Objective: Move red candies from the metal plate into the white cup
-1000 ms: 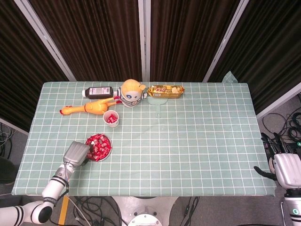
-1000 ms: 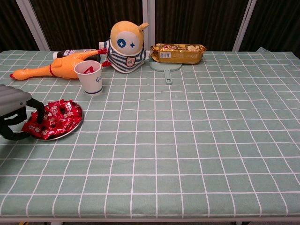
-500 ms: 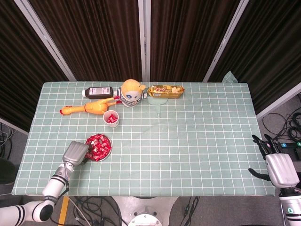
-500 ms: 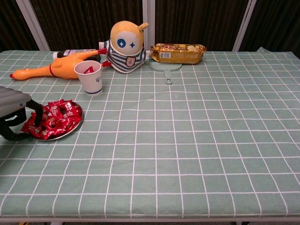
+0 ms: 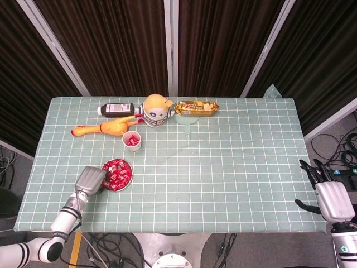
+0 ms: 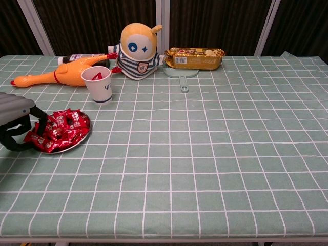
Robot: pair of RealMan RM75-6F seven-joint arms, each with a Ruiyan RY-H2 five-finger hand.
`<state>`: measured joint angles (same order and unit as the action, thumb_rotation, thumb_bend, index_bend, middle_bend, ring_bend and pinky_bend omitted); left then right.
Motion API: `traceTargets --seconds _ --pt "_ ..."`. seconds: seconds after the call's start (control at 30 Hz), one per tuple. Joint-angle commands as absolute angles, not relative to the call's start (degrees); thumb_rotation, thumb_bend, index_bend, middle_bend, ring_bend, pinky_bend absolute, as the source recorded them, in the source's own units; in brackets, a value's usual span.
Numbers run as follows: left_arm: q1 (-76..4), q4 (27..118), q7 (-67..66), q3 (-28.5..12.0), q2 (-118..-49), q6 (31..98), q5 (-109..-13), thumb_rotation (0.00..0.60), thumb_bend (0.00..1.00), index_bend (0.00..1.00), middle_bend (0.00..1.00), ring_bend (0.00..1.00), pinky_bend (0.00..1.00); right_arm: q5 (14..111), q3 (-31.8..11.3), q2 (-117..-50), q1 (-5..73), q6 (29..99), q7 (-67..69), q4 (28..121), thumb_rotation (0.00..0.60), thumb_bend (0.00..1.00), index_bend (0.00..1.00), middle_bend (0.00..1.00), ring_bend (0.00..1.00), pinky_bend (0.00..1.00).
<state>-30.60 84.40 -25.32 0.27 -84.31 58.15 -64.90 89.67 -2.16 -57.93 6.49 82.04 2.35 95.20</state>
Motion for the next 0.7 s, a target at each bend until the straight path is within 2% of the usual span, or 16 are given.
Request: traceTargets --seconds 0.03,0.33,0.57,0.7 --pt "-30.8 85.9 -22.5 -1.3 -83.0 58.6 -66.3 0.600 0.34 0.62 1.00 0.96 1.00 89.6 -2.2 -57.9 6.5 82.1 2.4 95.1 0.600 0.03 0.03 0.21 0.01 0.20" --pt "-34.8 90.9 -16.7 -8.4 -77.9 58.7 -69.3 0.600 0.34 0.61 1.00 0.96 1.00 89.4 -2.1 -58.1 6.3 82.4 2.9 94.7 0.600 0.03 0.03 0.21 0.01 0.20" --pt "-42.1 87.1 -16.5 -14.0 -78.9 51.2 -63.5 0.600 0.34 0.61 1.00 0.96 1.00 89.0 -2.1 -58.2 6.2 82.5 3.5 94.2 0.600 0.03 0.03 0.21 0.01 0.20" --pt "-45.4 82.7 -17.4 -15.3 -81.5 47.7 -59.2 0.600 0.34 0.60 1.00 0.96 1.00 88.7 -2.3 -58.2 6.2 82.5 4.0 93.8 0.600 0.03 0.03 0.21 0.01 0.20"
